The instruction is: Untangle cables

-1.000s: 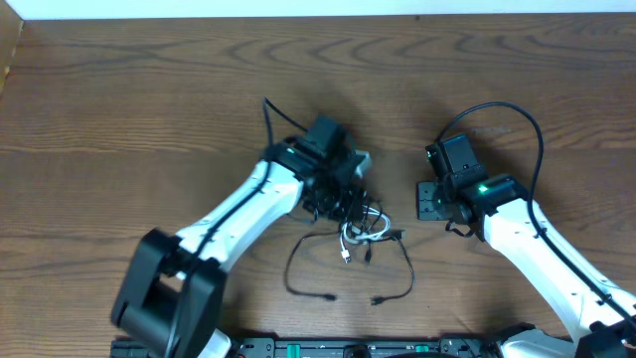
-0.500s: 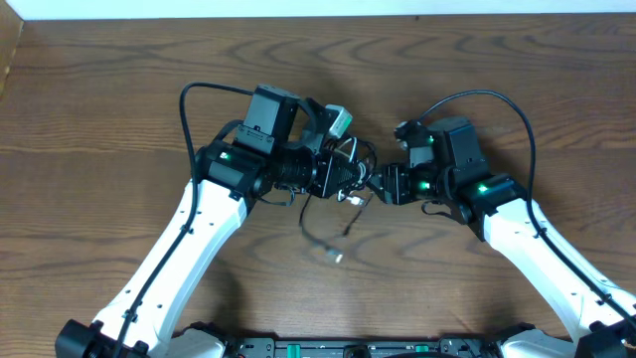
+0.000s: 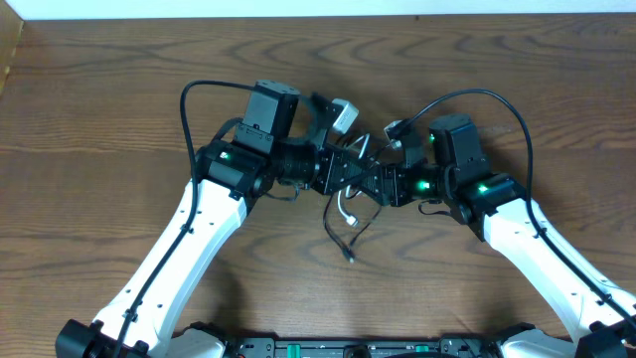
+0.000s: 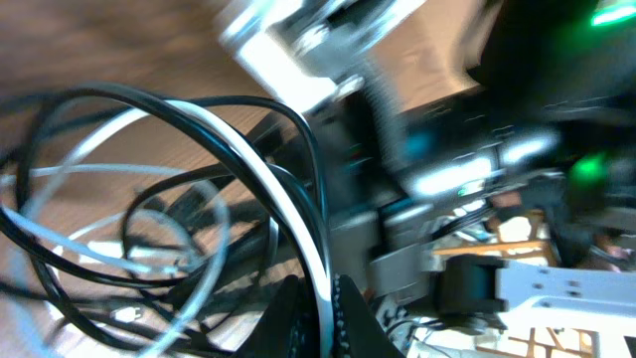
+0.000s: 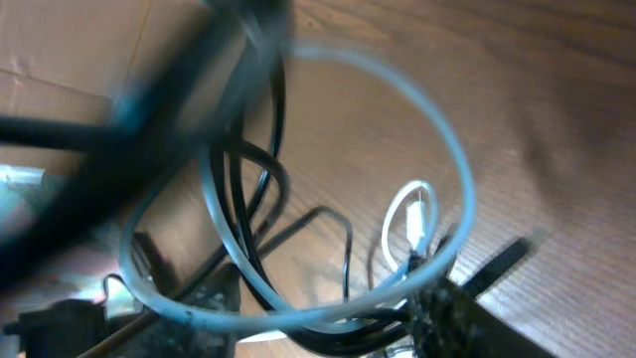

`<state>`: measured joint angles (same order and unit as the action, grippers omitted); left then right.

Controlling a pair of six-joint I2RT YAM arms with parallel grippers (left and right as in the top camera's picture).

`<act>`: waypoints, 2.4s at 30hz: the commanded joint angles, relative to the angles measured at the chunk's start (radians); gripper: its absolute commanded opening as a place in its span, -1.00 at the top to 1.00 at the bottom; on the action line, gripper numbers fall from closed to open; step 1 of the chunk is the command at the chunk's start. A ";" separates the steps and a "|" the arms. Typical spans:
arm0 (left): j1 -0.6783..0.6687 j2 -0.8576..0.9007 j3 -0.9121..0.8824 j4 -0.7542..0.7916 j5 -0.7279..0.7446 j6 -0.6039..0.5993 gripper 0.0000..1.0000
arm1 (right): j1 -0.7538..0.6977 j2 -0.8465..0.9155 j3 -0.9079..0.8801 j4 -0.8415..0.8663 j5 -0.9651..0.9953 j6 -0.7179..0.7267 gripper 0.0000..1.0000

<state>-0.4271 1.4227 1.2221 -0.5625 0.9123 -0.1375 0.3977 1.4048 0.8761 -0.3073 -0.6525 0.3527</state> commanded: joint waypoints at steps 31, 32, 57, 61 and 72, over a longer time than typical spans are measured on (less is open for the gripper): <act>0.055 -0.020 0.013 -0.212 0.012 0.168 0.85 | -0.087 -0.006 0.011 -0.130 0.003 -0.111 0.33; 0.050 -0.020 0.013 -0.206 0.035 0.167 0.85 | -0.086 -0.006 0.011 -0.103 -0.042 -0.111 0.30; 0.017 -0.020 0.013 -0.035 0.351 0.080 0.85 | -0.086 -0.006 0.011 -0.045 0.321 0.180 0.98; 0.017 -0.020 0.013 -0.096 0.191 0.080 0.85 | -0.086 -0.006 0.011 -0.217 0.554 0.253 0.98; 0.019 -0.020 0.013 -0.262 -0.312 0.080 0.85 | -0.086 -0.006 0.011 -0.432 0.834 0.286 0.98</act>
<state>-0.4129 1.4246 1.2209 -0.8116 0.7406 -0.0555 0.3172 1.3903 0.8909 -0.7254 0.0055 0.6018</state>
